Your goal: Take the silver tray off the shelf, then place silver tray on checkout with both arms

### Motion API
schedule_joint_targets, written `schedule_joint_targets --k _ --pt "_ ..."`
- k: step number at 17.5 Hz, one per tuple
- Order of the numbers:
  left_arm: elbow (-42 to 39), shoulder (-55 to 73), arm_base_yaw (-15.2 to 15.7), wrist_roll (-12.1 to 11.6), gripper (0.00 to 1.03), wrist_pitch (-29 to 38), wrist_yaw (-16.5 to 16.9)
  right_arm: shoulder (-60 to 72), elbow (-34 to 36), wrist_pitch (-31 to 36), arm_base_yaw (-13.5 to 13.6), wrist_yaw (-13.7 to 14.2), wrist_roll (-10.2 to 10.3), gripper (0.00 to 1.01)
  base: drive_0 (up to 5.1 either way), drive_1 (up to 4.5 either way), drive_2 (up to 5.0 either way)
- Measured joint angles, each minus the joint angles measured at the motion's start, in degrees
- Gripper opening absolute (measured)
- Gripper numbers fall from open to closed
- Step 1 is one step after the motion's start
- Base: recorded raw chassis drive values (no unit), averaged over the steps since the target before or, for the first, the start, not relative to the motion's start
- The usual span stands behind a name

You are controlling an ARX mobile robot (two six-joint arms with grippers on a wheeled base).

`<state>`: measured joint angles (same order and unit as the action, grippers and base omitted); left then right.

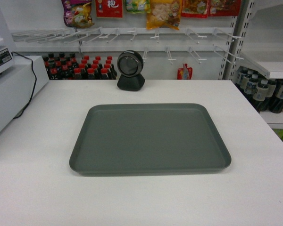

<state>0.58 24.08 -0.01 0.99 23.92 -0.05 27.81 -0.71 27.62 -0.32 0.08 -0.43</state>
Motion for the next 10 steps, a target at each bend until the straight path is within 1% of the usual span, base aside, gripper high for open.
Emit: schedule_joint_targets --k 2,7,10 --pt "0.0 -1.1 0.0 0.0 0.01 -1.0 0.0 -1.3 0.0 -1.2 0.0 0.0 0.0 0.02 0.0 0.00 0.0" --pt "0.0 -9.7 0.0 0.0 0.01 -9.5 0.0 -10.9 0.0 -10.6 0.0 0.0 0.0 0.02 0.0 0.00 0.0" --pt "0.0 -12.7 0.0 0.0 0.01 -12.5 0.0 -14.6 0.0 -14.4 0.0 0.0 0.0 0.02 0.0 0.00 0.0"
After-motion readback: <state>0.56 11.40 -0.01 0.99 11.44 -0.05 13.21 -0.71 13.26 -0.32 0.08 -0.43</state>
